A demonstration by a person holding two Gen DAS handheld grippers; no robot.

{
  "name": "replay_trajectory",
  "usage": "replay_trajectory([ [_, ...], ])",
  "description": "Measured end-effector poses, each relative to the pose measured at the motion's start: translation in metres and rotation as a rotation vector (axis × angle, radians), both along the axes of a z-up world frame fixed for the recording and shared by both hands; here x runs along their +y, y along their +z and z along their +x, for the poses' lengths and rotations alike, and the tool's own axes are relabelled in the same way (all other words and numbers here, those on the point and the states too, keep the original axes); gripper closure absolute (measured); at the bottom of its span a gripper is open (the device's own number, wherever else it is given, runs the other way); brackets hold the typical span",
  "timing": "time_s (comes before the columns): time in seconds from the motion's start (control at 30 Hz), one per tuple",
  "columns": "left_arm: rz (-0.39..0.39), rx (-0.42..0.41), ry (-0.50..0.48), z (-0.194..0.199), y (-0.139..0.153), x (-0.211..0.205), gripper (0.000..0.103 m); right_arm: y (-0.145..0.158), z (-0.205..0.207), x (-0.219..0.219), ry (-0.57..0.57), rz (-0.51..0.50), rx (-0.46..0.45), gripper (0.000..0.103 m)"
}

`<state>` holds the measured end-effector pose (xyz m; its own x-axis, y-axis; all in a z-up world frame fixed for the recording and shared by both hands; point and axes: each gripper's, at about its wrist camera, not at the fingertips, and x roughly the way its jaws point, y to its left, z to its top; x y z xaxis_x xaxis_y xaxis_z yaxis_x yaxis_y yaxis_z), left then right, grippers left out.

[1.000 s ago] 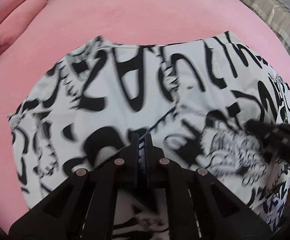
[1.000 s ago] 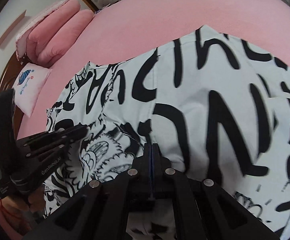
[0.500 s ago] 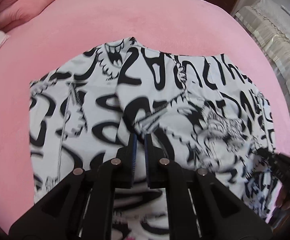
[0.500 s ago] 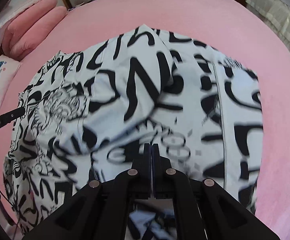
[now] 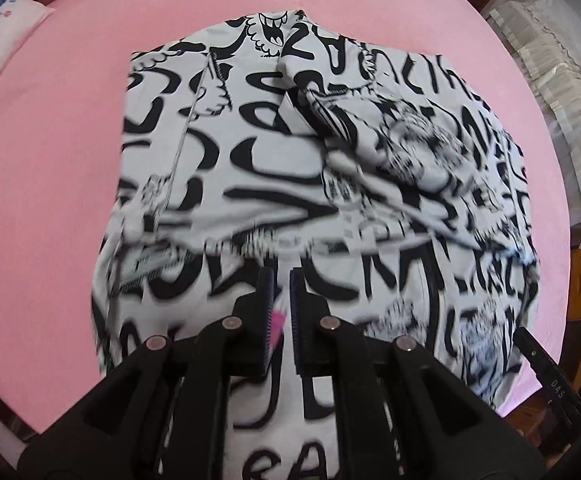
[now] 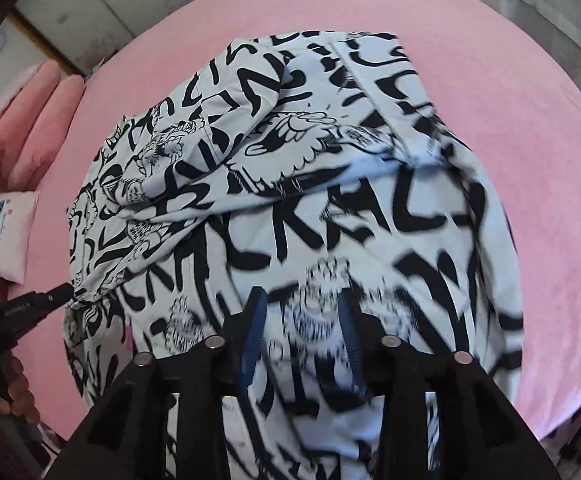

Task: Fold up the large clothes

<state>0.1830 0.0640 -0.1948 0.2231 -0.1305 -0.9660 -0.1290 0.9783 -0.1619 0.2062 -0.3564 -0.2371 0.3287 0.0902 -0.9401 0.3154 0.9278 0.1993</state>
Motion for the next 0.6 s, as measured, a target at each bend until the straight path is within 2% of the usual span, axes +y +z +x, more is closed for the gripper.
replay_trajectory([
  [0.13,-0.029,0.025,-0.002,-0.030,0.010,-0.016,0.097,0.014,-0.032,0.011,-0.017,0.016,0.020,0.060],
  [0.2,-0.041,0.037,0.004,-0.046,0.016,-0.022,0.097,0.023,-0.049,0.006,-0.019,0.027,0.028,0.048],
  [0.3,-0.029,0.010,-0.009,-0.077,0.036,-0.031,0.097,0.032,-0.066,0.002,-0.026,0.055,0.025,0.036],
  [0.43,-0.012,-0.040,-0.007,-0.119,0.073,-0.038,0.095,0.058,-0.092,-0.010,-0.003,0.061,0.006,0.030],
  [0.5,0.003,-0.054,-0.022,-0.137,0.086,-0.042,0.077,0.067,-0.103,-0.012,0.021,0.074,-0.005,0.022],
  [0.53,0.015,-0.054,-0.021,-0.145,0.091,-0.043,0.055,0.071,-0.108,-0.014,0.031,0.074,-0.009,0.021],
  [0.57,0.029,-0.056,-0.017,-0.153,0.096,-0.044,0.043,0.071,-0.109,-0.015,0.038,0.074,-0.008,0.021],
  [0.6,0.033,-0.058,-0.007,-0.161,0.100,-0.044,0.043,0.075,-0.114,-0.018,0.046,0.077,-0.004,0.021],
])
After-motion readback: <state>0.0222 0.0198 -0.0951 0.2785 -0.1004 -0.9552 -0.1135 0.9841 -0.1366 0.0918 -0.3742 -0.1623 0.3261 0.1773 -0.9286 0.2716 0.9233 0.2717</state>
